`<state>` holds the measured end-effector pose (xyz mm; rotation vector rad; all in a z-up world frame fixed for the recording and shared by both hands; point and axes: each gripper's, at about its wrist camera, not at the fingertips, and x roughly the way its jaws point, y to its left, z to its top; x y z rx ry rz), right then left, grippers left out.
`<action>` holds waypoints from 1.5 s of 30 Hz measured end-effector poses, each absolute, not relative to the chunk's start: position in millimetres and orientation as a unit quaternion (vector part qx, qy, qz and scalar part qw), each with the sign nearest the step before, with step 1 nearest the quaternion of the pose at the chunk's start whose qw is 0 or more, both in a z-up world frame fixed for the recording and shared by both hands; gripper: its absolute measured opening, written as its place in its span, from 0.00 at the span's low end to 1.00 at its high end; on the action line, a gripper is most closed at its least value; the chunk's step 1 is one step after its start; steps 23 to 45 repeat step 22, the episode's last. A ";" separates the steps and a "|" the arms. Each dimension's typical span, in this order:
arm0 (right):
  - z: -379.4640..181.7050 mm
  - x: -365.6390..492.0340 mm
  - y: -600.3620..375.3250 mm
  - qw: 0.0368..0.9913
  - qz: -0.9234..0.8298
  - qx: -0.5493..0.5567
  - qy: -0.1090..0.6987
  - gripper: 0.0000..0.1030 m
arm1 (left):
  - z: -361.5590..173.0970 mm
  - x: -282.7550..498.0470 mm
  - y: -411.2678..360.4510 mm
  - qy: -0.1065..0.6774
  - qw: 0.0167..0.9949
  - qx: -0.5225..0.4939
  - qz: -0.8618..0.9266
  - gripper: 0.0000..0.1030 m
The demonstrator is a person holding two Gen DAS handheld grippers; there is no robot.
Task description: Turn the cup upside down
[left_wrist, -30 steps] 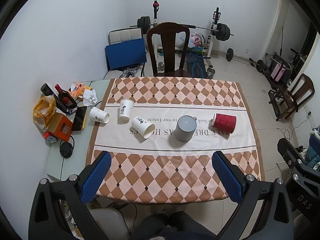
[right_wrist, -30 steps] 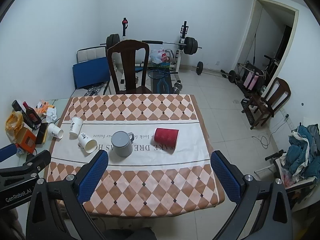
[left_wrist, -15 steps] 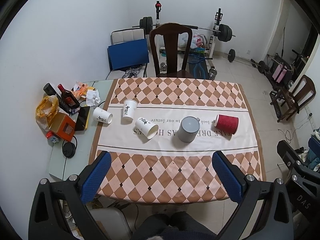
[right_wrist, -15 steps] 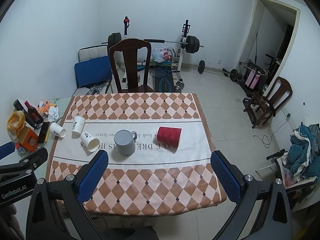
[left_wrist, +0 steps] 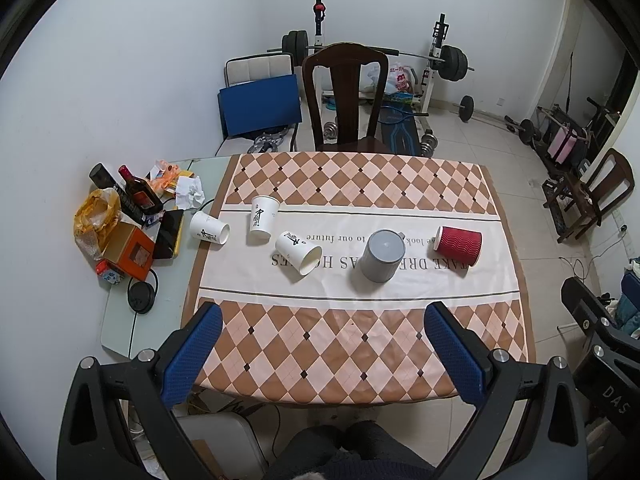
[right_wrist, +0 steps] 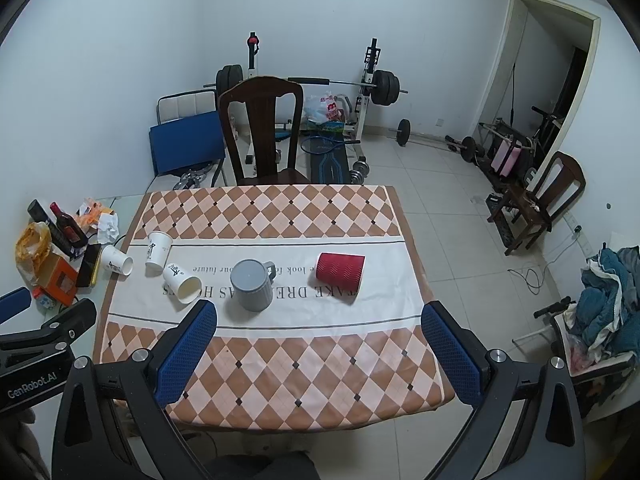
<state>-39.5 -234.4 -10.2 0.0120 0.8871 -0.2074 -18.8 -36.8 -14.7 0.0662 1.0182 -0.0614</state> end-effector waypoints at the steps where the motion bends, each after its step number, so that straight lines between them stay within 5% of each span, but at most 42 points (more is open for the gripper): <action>1: -10.6 -39.0 -234.7 0.898 -0.101 0.006 0.427 1.00 | -14.6 -19.0 -36.4 0.487 0.872 0.031 -0.030 1.00; 45: -10.0 -36.9 -234.8 0.899 -0.102 0.006 0.427 1.00 | -13.8 -20.2 -40.6 0.486 0.873 0.029 -0.035 1.00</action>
